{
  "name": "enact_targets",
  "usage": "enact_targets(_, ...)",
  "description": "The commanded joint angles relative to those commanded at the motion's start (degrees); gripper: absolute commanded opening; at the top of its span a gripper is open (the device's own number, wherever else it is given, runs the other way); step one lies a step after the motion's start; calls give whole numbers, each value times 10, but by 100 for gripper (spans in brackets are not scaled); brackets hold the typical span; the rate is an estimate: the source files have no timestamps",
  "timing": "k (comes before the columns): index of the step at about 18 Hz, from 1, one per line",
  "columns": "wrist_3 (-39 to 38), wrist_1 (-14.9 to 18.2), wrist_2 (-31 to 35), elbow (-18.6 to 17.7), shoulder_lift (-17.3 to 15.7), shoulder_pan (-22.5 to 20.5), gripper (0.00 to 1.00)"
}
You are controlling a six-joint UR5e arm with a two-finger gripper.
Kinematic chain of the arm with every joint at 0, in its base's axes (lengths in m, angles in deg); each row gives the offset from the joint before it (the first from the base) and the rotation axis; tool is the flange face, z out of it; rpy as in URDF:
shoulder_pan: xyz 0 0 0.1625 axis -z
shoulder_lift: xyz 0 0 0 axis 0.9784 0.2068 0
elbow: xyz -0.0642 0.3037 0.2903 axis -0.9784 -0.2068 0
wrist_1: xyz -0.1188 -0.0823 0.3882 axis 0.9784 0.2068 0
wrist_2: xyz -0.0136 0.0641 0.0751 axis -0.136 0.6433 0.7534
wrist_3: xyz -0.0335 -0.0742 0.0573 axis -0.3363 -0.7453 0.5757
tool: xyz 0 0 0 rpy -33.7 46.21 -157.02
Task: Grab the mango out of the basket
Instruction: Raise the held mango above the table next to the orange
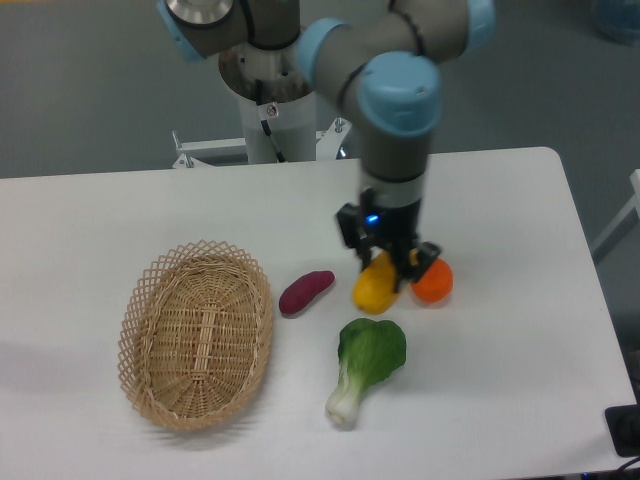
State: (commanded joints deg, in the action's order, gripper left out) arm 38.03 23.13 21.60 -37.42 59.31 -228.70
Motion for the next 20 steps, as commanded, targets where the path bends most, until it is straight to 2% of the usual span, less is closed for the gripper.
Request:
enact_targets(5,18,0,-33,25,18,-41,44)
enact_targets(7,21,1,-34,30,21,-42,43)
enact_targets(20,37,2,-33,12,14,-47,44)
